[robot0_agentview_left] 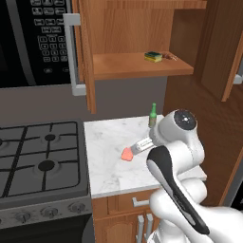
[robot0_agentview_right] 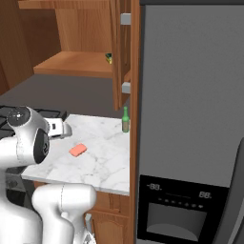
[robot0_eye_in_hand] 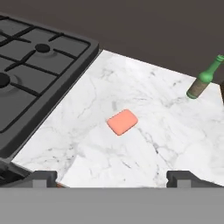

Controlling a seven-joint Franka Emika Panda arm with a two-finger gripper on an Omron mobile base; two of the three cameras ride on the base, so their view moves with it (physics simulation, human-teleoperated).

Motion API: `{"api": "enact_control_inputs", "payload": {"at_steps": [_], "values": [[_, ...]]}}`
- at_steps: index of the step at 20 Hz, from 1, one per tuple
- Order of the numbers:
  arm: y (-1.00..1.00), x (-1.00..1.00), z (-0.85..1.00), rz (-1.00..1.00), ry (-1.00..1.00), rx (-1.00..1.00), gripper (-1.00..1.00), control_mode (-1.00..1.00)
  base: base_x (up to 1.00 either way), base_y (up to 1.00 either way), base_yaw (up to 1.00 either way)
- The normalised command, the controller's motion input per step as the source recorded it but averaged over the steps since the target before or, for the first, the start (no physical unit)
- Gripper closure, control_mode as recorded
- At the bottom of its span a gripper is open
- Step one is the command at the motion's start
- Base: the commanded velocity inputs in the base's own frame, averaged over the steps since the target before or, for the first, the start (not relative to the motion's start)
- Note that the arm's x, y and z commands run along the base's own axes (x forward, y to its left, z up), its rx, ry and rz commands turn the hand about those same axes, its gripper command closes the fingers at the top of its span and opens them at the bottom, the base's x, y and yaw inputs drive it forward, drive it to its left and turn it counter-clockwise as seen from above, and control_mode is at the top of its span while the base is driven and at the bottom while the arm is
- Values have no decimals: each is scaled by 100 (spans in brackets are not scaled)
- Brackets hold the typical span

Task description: Pick the bar soap and sponge from the cabinet and place them on the counter.

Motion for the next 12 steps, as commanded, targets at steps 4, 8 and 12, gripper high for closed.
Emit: {"api": "enact_control_inputs", "payload": {"at_steps": [4, 8, 12], "values": [[-17, -35, 53, 0, -5, 0, -100, -100, 0, 0, 0], [-35, -53, 46, 0, 0, 0, -100, -100, 0, 0, 0], [-38, -53, 37, 0, 0, 0, -100, -100, 0, 0, 0]]}}
